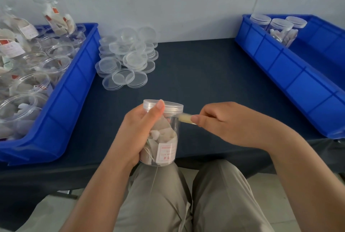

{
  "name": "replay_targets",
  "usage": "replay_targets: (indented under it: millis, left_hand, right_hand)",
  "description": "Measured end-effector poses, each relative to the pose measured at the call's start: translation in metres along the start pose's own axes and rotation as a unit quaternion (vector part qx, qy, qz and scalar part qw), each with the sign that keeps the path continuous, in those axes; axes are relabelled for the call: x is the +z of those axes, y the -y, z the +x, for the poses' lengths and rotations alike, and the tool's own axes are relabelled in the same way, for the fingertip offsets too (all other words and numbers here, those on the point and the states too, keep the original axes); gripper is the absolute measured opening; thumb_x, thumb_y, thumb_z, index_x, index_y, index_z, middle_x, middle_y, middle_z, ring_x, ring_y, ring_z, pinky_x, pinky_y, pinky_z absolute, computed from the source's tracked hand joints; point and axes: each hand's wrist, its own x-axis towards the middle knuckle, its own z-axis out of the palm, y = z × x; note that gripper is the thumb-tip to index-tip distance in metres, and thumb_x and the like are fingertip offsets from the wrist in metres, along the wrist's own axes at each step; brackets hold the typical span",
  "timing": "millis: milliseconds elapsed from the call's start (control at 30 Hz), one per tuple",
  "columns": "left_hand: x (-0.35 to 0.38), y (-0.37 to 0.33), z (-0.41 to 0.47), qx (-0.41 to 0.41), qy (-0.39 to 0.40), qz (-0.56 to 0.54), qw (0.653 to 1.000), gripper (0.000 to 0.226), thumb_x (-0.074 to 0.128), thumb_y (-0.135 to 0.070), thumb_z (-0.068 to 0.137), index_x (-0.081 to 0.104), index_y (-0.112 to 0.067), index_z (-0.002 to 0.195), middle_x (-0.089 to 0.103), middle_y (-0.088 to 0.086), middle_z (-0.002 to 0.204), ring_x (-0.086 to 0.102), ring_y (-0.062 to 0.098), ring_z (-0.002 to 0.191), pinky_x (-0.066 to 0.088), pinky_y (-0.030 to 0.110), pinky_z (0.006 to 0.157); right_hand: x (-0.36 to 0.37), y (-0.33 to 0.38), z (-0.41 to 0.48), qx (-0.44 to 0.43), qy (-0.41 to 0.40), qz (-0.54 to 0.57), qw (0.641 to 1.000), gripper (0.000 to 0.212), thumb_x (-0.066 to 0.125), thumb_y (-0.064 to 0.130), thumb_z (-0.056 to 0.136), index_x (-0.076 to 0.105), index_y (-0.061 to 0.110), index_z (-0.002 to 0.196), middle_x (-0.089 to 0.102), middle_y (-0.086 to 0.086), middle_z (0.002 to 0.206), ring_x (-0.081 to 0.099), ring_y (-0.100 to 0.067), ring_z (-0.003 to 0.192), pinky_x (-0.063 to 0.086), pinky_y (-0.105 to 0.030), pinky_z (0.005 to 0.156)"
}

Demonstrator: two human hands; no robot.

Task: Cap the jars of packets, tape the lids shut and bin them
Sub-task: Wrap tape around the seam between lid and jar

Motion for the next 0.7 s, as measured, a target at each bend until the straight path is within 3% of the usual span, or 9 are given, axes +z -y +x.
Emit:
replay_targets:
  millis: [67, 200, 333, 433, 600, 700]
  left_hand:
    - [-0.003, 0.0, 0.0, -0.033, 0.031, -0.049, 0.998, 0.091, 0.068, -0.097, 0.061, 0.076, -0.019, 0.107, 0.077, 0.014, 0.095, 0.077, 0.035, 0.087, 0.063, 0.049, 0.085]
    - [-0.009, 0.003, 0.0, -0.093, 0.086, -0.14, 0.982, 0.088, 0.08, -0.086, 0.065, 0.077, -0.013, 0.115, 0.067, 0.034, 0.12, 0.069, 0.043, 0.103, 0.052, 0.063, 0.104]
    - [-0.009, 0.006, 0.002, -0.117, 0.113, -0.233, 0.959, 0.104, 0.086, -0.076, 0.067, 0.065, -0.001, 0.136, 0.068, 0.028, 0.123, 0.071, 0.038, 0.099, 0.059, 0.051, 0.089]
    - [-0.009, 0.008, 0.001, -0.116, 0.138, -0.272, 0.945, 0.103, 0.084, -0.074, 0.073, 0.063, 0.003, 0.138, 0.068, 0.027, 0.12, 0.072, 0.038, 0.098, 0.06, 0.047, 0.081]
    - [-0.002, 0.004, 0.001, -0.093, 0.232, -0.313, 0.916, 0.095, 0.077, -0.073, 0.081, 0.064, 0.001, 0.139, 0.072, 0.024, 0.113, 0.073, 0.036, 0.097, 0.061, 0.043, 0.08]
    - [0.002, 0.002, 0.003, -0.109, 0.297, -0.327, 0.89, 0.102, 0.075, -0.076, 0.08, 0.058, 0.002, 0.145, 0.066, 0.028, 0.119, 0.071, 0.038, 0.1, 0.06, 0.045, 0.087]
  right_hand:
    - [0.001, 0.0, 0.002, 0.0, -0.024, -0.013, 1.0, 0.085, 0.014, 0.104, 0.072, 0.062, 0.036, 0.09, 0.065, 0.027, 0.086, 0.06, 0.005, 0.072, 0.043, -0.025, 0.059]
    - [0.0, 0.0, 0.006, -0.006, -0.059, -0.042, 0.997, 0.08, 0.015, 0.104, 0.073, 0.059, 0.039, 0.089, 0.065, 0.013, 0.072, 0.061, -0.005, 0.064, 0.044, -0.026, 0.059]
    - [-0.005, -0.001, 0.008, 0.003, -0.044, -0.032, 0.999, 0.064, 0.028, 0.094, 0.082, 0.059, 0.039, 0.093, 0.065, 0.008, 0.075, 0.061, -0.009, 0.065, 0.047, -0.029, 0.061]
    - [-0.005, 0.0, 0.009, 0.013, -0.011, -0.008, 1.0, 0.068, 0.028, 0.097, 0.078, 0.062, 0.04, 0.095, 0.066, 0.008, 0.077, 0.06, -0.007, 0.066, 0.047, -0.028, 0.062]
    - [0.0, 0.005, 0.013, -0.002, 0.038, 0.031, 0.999, 0.081, 0.026, 0.099, 0.073, 0.067, 0.037, 0.105, 0.069, 0.009, 0.092, 0.065, -0.008, 0.082, 0.055, -0.034, 0.075]
    - [-0.002, 0.002, 0.013, -0.025, 0.047, 0.055, 0.997, 0.073, 0.034, 0.097, 0.078, 0.06, 0.048, 0.127, 0.068, 0.015, 0.098, 0.062, 0.007, 0.091, 0.049, -0.028, 0.077]
